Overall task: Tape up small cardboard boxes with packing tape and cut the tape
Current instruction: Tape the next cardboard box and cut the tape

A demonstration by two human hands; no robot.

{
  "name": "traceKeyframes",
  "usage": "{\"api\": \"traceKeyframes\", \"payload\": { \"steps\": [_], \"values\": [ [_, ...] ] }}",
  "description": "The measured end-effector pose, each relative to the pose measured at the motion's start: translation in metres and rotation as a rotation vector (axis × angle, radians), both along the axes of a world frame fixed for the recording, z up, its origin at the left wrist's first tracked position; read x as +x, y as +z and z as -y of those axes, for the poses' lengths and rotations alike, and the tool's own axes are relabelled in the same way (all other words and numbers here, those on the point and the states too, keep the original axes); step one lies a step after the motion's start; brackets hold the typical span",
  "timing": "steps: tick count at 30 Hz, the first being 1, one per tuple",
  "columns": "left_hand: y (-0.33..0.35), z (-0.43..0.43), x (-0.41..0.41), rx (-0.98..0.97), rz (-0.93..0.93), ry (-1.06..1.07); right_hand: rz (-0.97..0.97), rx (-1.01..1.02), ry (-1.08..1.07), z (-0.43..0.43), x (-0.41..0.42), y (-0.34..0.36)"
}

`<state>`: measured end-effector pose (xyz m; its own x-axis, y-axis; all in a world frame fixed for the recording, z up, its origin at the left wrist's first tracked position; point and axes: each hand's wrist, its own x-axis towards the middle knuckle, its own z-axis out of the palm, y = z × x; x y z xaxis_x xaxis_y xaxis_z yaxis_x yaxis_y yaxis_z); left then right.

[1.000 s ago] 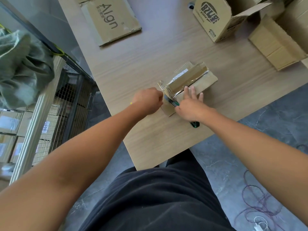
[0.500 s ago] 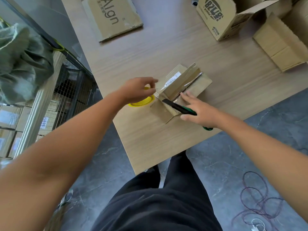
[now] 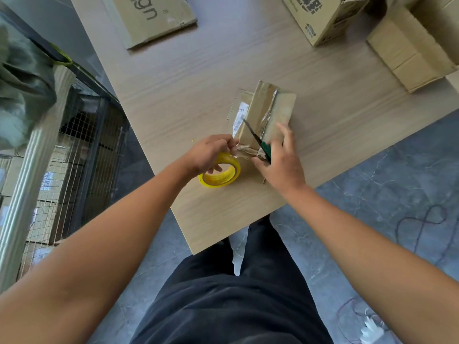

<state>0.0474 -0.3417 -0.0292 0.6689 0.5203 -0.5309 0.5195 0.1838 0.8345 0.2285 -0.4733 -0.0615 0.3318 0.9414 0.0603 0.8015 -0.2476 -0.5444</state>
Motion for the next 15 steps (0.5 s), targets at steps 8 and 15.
{"api": "traceKeyframes", "payload": {
  "steps": [8,15],
  "values": [
    [0.016,0.032,-0.004,0.054,-0.078,0.051,-0.098,-0.273,0.302,-0.021,0.061,0.035],
    [0.098,0.012,-0.007,0.432,-0.087,-0.071,-0.901,-0.061,-0.081,-0.005,0.038,0.117]
  ]
}}
